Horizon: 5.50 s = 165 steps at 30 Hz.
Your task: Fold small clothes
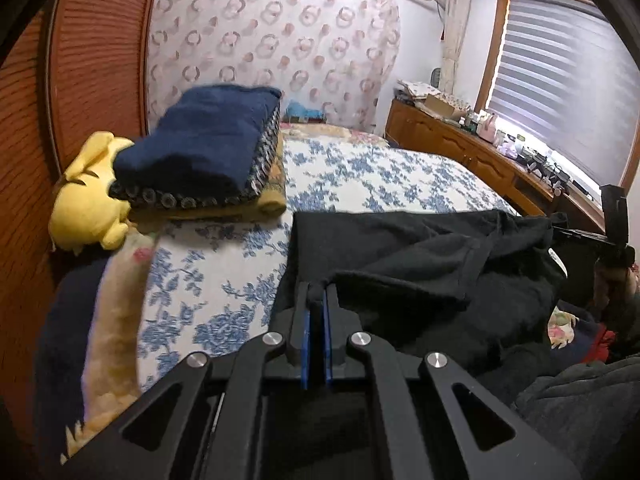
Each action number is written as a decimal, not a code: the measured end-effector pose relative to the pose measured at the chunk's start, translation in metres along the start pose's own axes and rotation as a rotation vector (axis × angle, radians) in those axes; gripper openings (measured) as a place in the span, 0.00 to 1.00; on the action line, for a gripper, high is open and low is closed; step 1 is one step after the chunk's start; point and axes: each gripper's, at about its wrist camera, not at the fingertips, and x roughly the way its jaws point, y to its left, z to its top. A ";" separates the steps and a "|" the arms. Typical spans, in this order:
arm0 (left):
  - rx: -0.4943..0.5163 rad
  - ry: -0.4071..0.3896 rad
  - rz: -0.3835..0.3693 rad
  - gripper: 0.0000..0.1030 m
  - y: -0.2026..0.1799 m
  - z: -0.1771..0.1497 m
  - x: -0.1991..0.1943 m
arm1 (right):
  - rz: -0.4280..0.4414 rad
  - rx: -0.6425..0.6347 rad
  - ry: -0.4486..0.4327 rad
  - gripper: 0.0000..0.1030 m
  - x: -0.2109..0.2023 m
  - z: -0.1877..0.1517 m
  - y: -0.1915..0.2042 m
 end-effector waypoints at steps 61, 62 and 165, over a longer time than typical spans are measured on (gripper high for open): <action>0.019 0.241 0.034 0.58 0.007 0.037 0.118 | -0.115 0.031 0.128 0.51 0.060 0.016 -0.045; 0.017 0.243 0.033 0.58 0.007 0.036 0.118 | -0.120 0.030 0.131 0.52 0.062 0.015 -0.046; 0.210 0.092 -0.029 0.57 -0.043 0.155 0.150 | -0.212 -0.044 0.019 0.42 0.063 0.125 -0.084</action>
